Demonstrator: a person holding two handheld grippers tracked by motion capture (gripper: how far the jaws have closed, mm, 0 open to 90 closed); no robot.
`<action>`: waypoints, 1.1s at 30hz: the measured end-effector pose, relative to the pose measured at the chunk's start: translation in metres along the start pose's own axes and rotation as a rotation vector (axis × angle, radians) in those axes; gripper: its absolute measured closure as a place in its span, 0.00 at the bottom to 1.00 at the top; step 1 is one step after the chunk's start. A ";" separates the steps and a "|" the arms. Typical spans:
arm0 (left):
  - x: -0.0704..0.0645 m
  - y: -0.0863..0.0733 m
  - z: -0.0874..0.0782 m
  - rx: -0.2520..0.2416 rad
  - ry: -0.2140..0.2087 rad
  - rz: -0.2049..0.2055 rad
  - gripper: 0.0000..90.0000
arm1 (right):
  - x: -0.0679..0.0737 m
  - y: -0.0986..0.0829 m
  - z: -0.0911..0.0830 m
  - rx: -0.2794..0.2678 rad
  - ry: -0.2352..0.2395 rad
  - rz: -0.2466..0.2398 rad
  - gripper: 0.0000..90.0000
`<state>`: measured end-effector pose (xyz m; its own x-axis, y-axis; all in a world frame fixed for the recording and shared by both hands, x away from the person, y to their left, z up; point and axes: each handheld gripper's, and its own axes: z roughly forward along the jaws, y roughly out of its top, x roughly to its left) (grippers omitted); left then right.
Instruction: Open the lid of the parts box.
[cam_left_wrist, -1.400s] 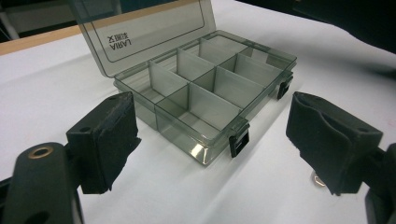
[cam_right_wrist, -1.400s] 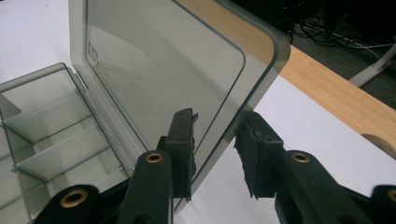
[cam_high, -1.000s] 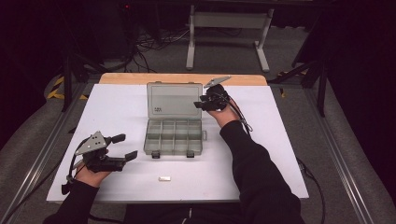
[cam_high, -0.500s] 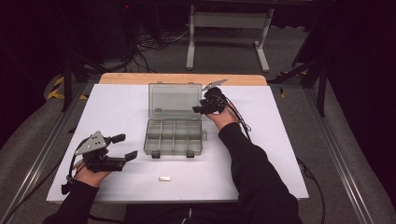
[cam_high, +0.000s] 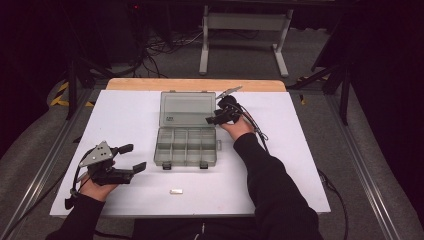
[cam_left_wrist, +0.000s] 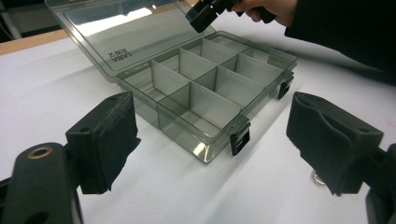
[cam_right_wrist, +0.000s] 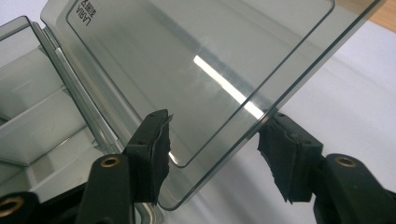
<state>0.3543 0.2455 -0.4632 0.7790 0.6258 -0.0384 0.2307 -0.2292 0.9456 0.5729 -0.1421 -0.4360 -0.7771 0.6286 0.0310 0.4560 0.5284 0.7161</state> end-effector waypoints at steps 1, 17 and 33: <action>0.000 0.000 0.000 0.000 0.000 -0.001 0.19 | 0.000 0.000 0.000 0.001 0.001 0.001 0.48; 0.001 0.000 0.000 0.001 0.002 0.009 0.19 | -0.003 -0.003 0.003 0.025 0.014 0.027 0.45; 0.003 0.000 0.000 -0.012 0.005 -0.001 0.18 | 0.015 -0.004 -0.037 -0.036 0.016 -0.032 0.43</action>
<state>0.3563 0.2470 -0.4628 0.7759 0.6297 -0.0381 0.2249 -0.2197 0.9493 0.5432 -0.1562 -0.4128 -0.7983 0.6020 0.0184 0.4146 0.5271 0.7418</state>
